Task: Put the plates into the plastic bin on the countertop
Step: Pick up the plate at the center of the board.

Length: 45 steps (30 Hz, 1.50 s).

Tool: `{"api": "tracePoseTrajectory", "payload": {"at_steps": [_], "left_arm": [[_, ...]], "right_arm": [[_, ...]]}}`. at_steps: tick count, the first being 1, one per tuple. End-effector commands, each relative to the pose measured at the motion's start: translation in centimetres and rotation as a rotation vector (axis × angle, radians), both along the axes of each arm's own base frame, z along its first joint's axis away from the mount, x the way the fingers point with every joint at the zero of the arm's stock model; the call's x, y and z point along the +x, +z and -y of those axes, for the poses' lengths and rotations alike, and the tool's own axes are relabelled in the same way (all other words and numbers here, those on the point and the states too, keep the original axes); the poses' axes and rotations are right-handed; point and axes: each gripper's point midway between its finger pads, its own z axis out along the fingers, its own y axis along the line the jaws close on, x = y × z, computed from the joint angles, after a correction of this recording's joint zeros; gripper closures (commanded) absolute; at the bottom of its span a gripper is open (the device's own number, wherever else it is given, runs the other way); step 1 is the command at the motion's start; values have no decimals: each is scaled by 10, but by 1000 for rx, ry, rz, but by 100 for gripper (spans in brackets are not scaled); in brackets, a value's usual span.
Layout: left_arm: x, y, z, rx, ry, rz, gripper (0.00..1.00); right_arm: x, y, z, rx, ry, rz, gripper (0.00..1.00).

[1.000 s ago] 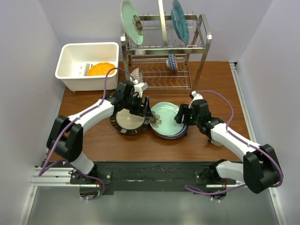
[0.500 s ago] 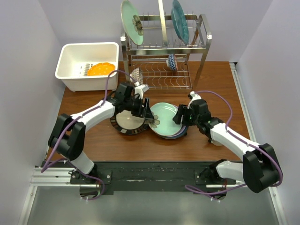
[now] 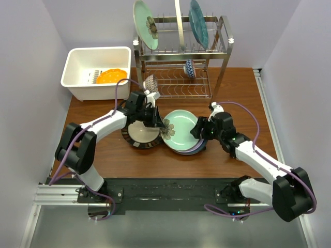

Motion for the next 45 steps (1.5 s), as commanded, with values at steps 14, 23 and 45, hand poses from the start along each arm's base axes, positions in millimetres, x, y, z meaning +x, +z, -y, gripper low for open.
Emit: {"api": "tracePoseTrajectory", "payload": {"at_steps": [14,23,45], "left_arm": [[-4,50,6,-32,-53,169,100],[1,65,-5,-25,0,217,100],[13,78,-41,-68,81,235,100]], "right_arm": [[-4,21,-21,90,80,70,33],[-6,16,-19,88,70,58,33],[-8,11,-20,87,77,50,33]]}}
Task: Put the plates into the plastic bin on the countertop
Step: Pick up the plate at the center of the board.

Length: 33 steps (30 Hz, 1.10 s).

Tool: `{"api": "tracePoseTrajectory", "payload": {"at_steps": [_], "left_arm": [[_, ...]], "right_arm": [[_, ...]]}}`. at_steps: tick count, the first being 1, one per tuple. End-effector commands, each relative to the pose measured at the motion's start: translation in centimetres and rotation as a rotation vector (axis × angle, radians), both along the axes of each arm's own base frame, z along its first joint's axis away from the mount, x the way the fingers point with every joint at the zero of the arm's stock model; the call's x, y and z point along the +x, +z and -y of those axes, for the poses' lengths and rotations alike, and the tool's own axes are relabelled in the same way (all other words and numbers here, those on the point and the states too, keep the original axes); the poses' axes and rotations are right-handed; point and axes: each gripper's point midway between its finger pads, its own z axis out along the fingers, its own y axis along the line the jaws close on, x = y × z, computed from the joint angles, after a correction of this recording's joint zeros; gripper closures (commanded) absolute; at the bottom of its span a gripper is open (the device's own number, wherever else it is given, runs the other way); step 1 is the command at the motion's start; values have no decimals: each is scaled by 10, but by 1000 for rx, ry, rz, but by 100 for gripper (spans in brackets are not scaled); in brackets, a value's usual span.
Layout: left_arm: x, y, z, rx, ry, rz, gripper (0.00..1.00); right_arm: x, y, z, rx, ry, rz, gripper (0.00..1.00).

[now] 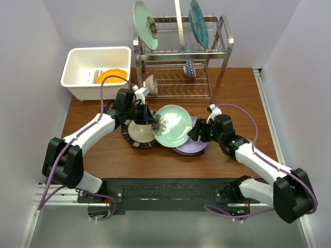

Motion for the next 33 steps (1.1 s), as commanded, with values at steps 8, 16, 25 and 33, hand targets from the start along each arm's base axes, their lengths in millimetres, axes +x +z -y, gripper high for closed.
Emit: {"api": "tracePoseTrajectory", "payload": {"at_steps": [8,16,25,33], "left_arm": [[8,42,-9,-90,-30,126,100],[14,52,-18,-96,-14,153,100],[23,65,-35,-91,19,190,100],[32,74,-54,-111,51,201,100]], "right_arm": [[-3,18,-5,35,38,68,32],[-4,18,-7,35,54,69,32],[-3,16,-4,11,48,65,33],[-2,15,-5,10,54,62,33]]}}
